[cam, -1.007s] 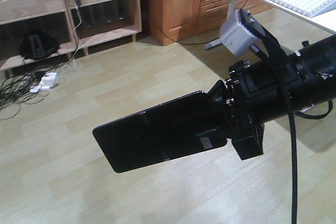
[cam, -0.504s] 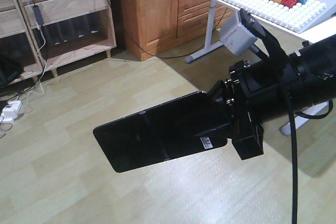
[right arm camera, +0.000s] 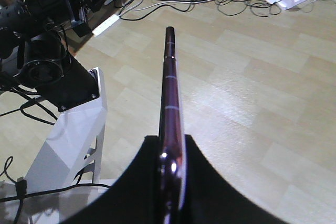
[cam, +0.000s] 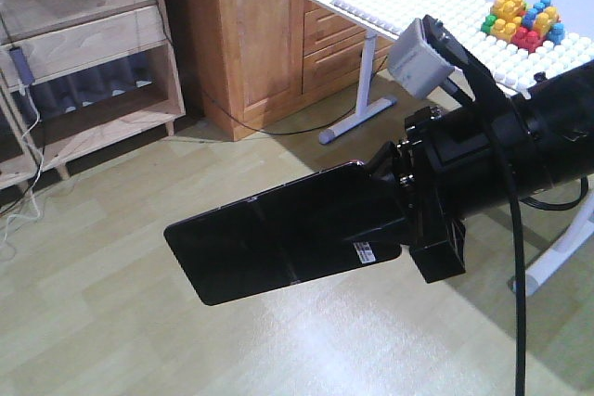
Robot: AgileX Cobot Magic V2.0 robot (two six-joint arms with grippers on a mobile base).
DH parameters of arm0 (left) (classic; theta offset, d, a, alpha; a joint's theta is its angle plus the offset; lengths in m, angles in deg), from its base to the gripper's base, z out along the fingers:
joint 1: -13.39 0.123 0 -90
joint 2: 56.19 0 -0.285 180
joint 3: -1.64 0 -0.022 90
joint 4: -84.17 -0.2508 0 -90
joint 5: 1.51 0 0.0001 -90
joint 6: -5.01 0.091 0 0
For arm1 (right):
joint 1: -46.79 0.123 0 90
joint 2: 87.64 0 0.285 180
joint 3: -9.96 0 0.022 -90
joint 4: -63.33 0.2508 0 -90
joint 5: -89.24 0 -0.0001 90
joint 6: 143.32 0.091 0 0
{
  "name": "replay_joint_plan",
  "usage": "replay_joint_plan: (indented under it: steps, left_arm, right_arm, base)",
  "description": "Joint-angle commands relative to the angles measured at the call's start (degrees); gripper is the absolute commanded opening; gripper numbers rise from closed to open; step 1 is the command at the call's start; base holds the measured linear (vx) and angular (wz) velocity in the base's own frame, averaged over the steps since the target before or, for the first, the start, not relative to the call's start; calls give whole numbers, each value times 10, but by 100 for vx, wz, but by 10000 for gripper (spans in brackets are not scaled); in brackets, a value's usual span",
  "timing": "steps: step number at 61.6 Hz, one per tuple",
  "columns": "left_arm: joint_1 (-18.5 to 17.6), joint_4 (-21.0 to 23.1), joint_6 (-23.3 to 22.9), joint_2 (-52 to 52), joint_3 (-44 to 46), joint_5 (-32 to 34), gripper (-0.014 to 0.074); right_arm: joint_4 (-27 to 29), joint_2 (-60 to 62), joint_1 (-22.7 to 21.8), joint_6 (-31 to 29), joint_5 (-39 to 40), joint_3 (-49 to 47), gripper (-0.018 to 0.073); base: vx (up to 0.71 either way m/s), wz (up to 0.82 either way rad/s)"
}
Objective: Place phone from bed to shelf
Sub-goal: 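Carry the phone in the right gripper as the base drives to the shelf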
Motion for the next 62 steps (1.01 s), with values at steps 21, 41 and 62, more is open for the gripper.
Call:
replay_joint_plan:
  steps: [21,41,62]
  left_arm:
    - [-4,6,-5,-4,14,41,1]
    - [-4,6,-5,-4,14,41,1]
    - [-4,6,-5,-4,14,41,1]
  right_arm:
    - [45,17,-1,-5,-29,-16,-2]
    - [45,17,-1,-5,-29,-16,-2]
    - [45,17,-1,-5,-29,-16,-2]
  base:
    - [47,-6]
    - [47,2]
    - [48,19]
